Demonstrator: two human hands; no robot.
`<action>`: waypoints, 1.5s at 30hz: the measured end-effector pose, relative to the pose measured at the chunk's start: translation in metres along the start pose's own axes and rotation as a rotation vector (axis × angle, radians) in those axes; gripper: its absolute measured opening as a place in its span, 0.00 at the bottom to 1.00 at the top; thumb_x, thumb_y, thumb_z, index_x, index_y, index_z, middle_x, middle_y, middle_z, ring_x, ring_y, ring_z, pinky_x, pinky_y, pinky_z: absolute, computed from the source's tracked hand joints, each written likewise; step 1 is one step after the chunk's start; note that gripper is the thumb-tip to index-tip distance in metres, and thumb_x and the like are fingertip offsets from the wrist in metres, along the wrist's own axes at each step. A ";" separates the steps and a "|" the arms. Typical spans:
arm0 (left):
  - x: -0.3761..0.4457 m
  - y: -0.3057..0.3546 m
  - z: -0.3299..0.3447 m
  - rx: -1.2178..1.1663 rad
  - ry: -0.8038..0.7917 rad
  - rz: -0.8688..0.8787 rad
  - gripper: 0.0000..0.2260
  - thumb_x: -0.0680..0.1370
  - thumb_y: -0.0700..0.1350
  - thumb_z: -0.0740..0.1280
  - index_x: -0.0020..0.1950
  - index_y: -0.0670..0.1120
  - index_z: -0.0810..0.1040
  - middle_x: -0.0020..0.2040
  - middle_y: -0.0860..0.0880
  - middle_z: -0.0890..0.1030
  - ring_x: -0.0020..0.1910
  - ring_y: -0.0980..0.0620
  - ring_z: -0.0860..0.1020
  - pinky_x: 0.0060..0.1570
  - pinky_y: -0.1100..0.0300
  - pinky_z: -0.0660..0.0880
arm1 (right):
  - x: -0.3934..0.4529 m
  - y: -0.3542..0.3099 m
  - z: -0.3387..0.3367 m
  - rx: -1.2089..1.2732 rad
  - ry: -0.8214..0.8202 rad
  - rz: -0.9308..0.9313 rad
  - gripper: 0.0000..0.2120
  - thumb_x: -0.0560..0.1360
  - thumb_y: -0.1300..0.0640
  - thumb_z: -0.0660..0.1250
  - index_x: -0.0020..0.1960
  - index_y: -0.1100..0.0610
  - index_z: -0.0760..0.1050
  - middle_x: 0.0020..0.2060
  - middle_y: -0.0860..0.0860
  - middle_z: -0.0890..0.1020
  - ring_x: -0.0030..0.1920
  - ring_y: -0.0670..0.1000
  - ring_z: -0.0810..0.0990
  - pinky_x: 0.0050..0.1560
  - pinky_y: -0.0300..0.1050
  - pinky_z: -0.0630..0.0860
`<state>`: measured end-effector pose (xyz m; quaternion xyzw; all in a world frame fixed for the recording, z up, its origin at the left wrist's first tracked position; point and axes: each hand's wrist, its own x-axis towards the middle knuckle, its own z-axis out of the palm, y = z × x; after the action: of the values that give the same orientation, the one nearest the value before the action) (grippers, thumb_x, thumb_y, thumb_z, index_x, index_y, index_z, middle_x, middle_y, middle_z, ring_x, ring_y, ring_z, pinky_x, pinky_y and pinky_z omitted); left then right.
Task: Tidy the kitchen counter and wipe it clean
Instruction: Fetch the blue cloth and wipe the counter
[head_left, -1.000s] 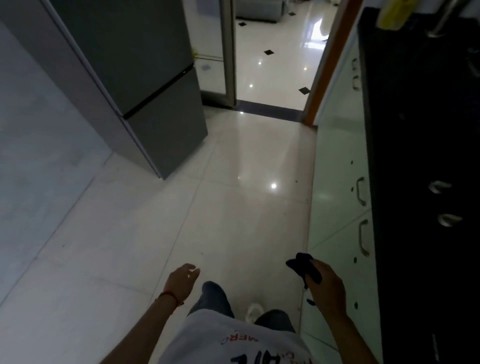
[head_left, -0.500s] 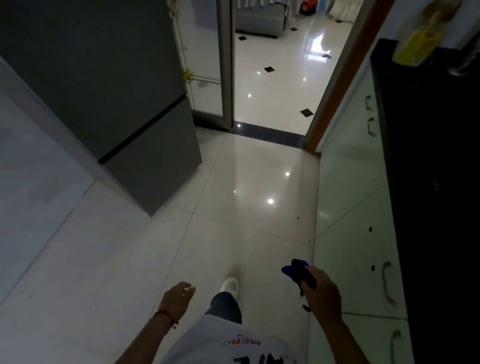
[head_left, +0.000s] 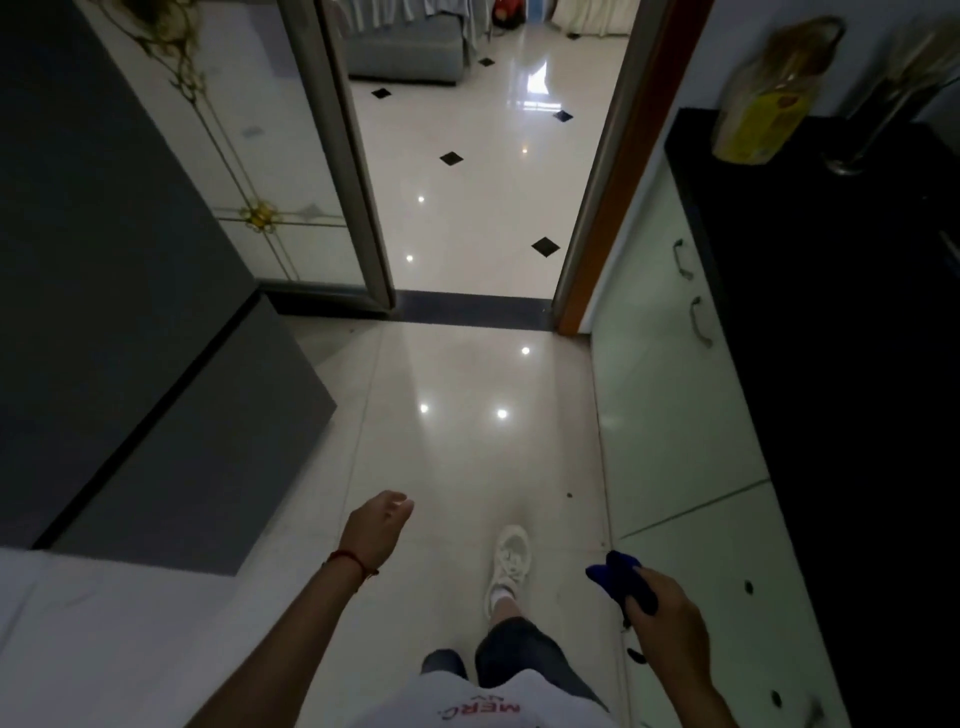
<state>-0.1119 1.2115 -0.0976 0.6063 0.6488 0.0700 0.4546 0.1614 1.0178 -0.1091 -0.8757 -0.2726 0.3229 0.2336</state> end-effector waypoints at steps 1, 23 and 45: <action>0.017 0.011 -0.001 0.006 -0.001 0.002 0.13 0.78 0.44 0.61 0.58 0.38 0.76 0.57 0.40 0.80 0.57 0.44 0.77 0.51 0.62 0.68 | 0.017 -0.007 0.000 0.004 0.002 -0.005 0.09 0.74 0.58 0.65 0.54 0.53 0.77 0.40 0.49 0.79 0.35 0.46 0.76 0.27 0.35 0.69; 0.308 0.190 -0.036 0.130 -0.186 0.065 0.13 0.77 0.45 0.62 0.58 0.39 0.76 0.56 0.40 0.79 0.51 0.49 0.75 0.52 0.62 0.69 | 0.294 -0.205 -0.027 -0.021 0.069 -0.114 0.16 0.71 0.61 0.67 0.59 0.53 0.76 0.50 0.45 0.79 0.42 0.46 0.78 0.32 0.25 0.67; 0.384 0.516 0.172 0.481 -0.787 0.983 0.15 0.77 0.46 0.62 0.63 0.43 0.73 0.62 0.45 0.76 0.58 0.53 0.73 0.58 0.62 0.69 | 0.288 -0.184 -0.118 0.492 0.976 0.547 0.18 0.69 0.60 0.72 0.59 0.56 0.77 0.51 0.45 0.82 0.46 0.42 0.79 0.42 0.15 0.67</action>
<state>0.4345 1.5909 -0.0593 0.8957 0.0811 -0.1037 0.4247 0.3681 1.3075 -0.0474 -0.8812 0.1833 -0.0137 0.4355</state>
